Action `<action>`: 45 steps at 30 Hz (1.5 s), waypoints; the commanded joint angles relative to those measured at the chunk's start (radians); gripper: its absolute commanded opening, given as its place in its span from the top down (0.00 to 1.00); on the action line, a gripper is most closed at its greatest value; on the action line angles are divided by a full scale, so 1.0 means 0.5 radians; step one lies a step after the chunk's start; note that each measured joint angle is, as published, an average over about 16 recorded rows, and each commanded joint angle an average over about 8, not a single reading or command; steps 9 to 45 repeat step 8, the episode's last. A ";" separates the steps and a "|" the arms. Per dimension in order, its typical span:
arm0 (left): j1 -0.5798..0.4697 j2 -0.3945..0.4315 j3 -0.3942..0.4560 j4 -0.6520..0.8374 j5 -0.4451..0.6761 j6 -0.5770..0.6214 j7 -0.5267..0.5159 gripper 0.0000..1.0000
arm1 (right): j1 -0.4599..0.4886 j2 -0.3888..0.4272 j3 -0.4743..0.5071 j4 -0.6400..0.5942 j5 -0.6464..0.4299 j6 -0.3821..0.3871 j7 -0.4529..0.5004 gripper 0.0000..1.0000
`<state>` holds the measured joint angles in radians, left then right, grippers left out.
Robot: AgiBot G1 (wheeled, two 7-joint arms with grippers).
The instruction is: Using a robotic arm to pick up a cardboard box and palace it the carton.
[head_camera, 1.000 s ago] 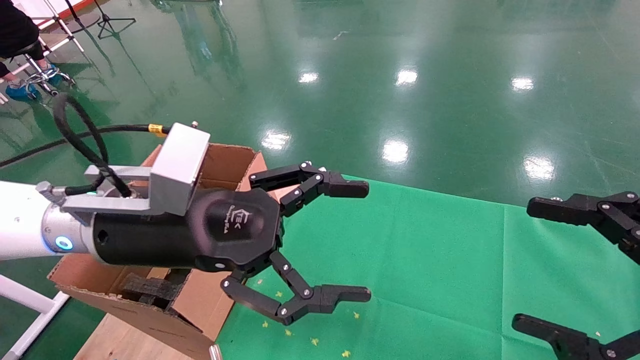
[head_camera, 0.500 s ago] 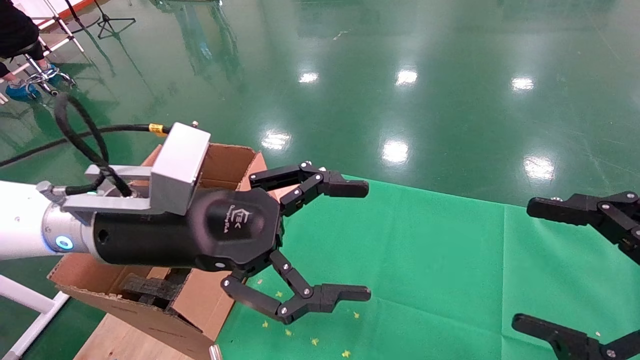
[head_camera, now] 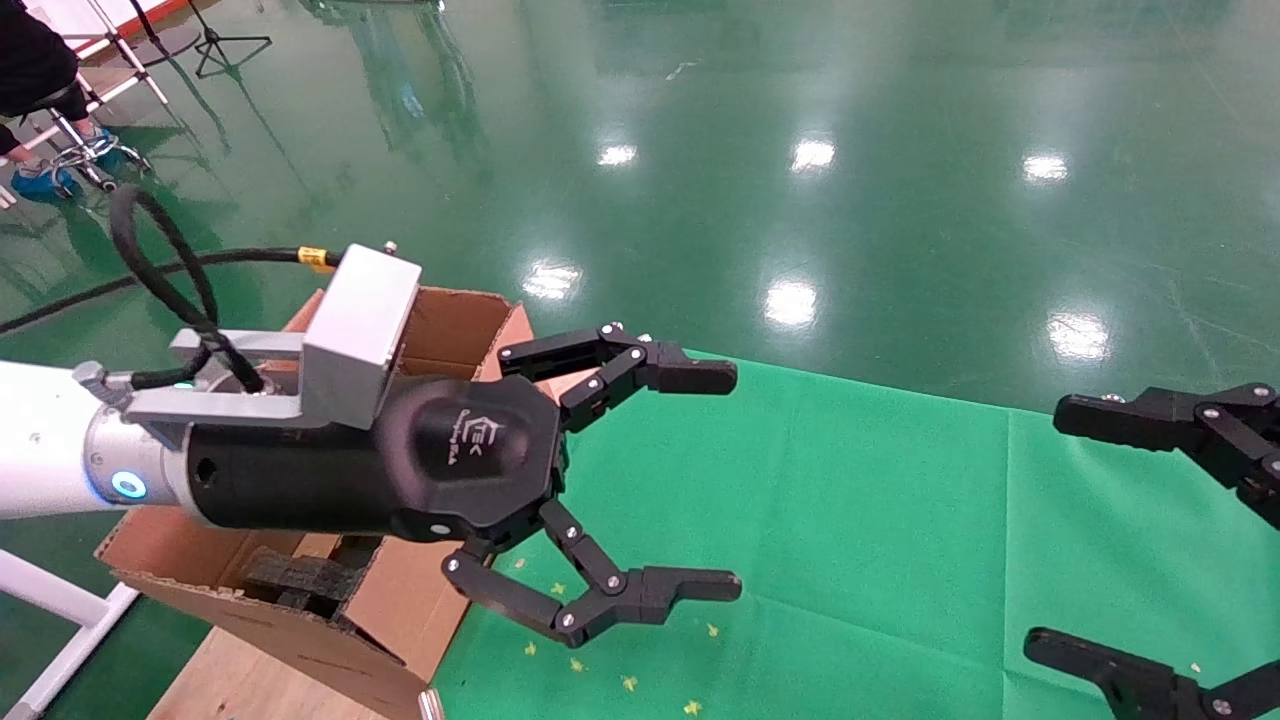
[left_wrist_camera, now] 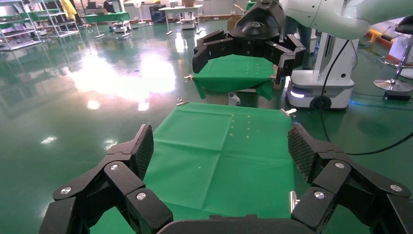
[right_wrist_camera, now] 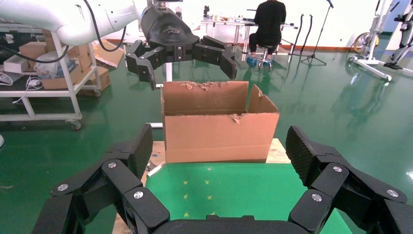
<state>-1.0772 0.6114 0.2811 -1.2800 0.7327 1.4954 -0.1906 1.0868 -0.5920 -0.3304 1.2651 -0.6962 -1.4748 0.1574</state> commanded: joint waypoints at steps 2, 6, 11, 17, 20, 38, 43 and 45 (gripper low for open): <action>0.000 0.000 0.000 0.000 0.000 0.000 0.000 0.00 | 0.000 0.000 0.000 0.000 0.000 0.000 0.000 0.00; 0.000 0.000 0.000 0.000 0.000 0.000 0.000 0.00 | 0.000 0.000 0.000 0.000 0.000 0.000 0.000 0.00; 0.000 0.000 0.000 0.000 0.001 0.000 0.000 0.00 | 0.000 0.000 0.000 0.000 0.000 0.000 0.000 0.00; 0.000 0.000 0.000 0.000 0.001 0.000 0.000 0.00 | 0.000 0.000 0.000 0.000 0.000 0.000 0.000 0.00; 0.000 0.000 0.000 0.000 0.001 0.000 0.000 0.00 | 0.000 0.000 0.000 0.000 0.000 0.000 0.000 0.00; 0.000 0.000 0.000 0.000 0.001 0.000 0.000 0.00 | 0.000 0.000 0.000 0.000 0.000 0.000 0.000 0.00; 0.000 0.000 0.000 0.000 0.001 0.000 0.000 0.00 | 0.000 0.000 0.000 0.000 0.000 0.000 0.000 0.00; 0.000 0.000 0.000 0.000 0.001 0.000 0.000 0.00 | 0.000 0.000 0.000 0.000 0.000 0.000 0.000 0.00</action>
